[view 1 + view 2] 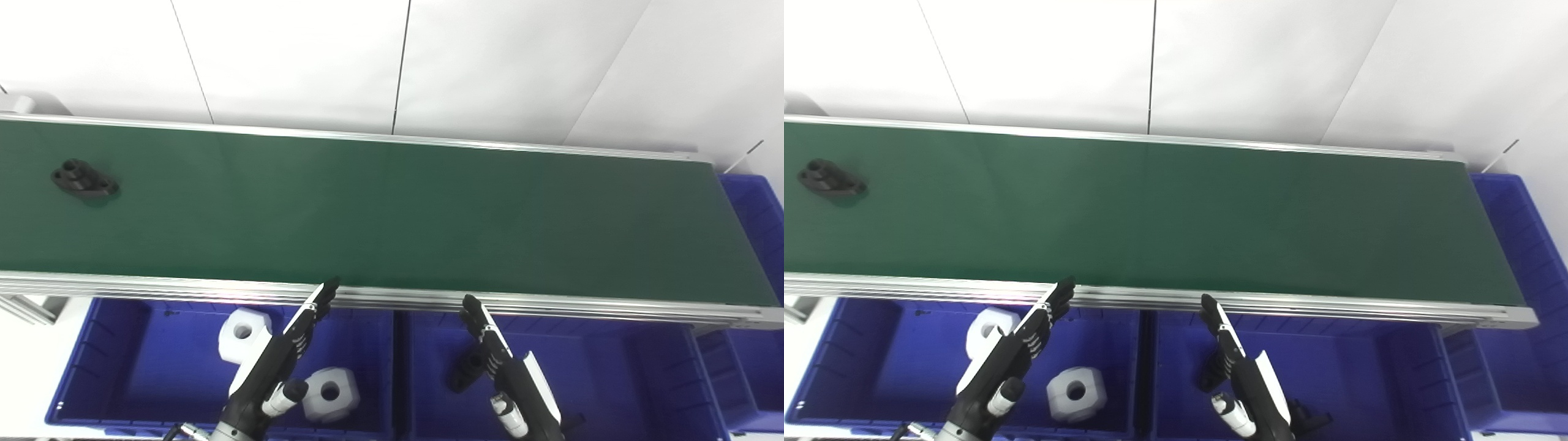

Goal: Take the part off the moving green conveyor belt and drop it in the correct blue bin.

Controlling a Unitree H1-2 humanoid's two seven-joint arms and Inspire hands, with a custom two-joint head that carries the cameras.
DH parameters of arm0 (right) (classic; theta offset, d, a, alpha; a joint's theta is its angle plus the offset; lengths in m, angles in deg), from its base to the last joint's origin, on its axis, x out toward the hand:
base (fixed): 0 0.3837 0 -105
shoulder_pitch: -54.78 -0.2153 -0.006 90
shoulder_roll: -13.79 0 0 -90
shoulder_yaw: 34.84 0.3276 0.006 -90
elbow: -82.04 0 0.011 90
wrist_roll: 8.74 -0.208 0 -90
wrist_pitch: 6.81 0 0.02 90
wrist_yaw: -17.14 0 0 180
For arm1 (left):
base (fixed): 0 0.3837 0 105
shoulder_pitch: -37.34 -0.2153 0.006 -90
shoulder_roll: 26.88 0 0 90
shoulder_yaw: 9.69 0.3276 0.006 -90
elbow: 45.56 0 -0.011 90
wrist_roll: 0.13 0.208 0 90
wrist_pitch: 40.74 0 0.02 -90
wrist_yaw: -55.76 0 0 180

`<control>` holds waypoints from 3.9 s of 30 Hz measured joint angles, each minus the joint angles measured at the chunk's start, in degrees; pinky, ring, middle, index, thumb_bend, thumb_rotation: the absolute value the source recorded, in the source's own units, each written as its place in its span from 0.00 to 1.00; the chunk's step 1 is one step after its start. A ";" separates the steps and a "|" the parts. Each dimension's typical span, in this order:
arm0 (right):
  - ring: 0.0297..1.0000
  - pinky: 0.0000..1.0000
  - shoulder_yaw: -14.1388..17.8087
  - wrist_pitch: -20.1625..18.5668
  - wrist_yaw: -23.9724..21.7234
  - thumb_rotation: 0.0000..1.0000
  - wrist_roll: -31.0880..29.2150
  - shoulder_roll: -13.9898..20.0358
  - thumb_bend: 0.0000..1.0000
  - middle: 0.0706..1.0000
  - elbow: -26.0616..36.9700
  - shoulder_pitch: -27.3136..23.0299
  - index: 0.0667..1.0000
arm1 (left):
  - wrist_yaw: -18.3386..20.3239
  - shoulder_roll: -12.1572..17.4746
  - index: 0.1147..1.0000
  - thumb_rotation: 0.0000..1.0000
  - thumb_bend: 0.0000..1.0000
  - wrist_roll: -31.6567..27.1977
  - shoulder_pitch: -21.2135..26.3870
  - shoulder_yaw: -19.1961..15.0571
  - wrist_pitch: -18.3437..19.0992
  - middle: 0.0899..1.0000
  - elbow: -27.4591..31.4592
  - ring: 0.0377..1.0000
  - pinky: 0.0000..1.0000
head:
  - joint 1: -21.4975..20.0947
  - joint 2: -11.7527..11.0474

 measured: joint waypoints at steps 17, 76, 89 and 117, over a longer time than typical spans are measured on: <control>0.98 1.00 -0.01 0.00 0.02 0.98 0.05 0.00 0.94 1.00 -0.07 -0.06 1.00 | 0.00 -0.02 0.96 1.00 0.95 0.01 0.05 0.01 0.00 1.00 -0.17 1.00 0.99 | -0.26 -0.09; 1.00 1.00 1.83 0.38 -0.54 0.98 -2.31 2.39 0.96 1.00 -13.49 -3.01 1.00 | -6.13 -3.31 0.88 0.91 0.96 6.83 2.97 3.89 -6.69 0.93 -14.62 0.93 0.83 | 13.89 -19.95; 0.98 1.00 1.97 0.38 -1.12 0.97 -2.44 1.74 0.96 1.00 -13.73 -4.06 1.00 | -7.93 -1.48 0.87 0.91 0.96 6.07 3.94 5.77 -6.69 0.93 -15.52 0.92 0.82 | 13.27 -20.30; 0.95 0.96 -0.01 0.41 3.05 0.96 1.38 3.09 0.99 0.97 0.01 -0.95 1.00 | -8.19 -1.53 0.89 0.90 1.00 5.35 4.15 5.47 -6.69 0.95 -14.39 0.95 0.88 | 10.29 -16.09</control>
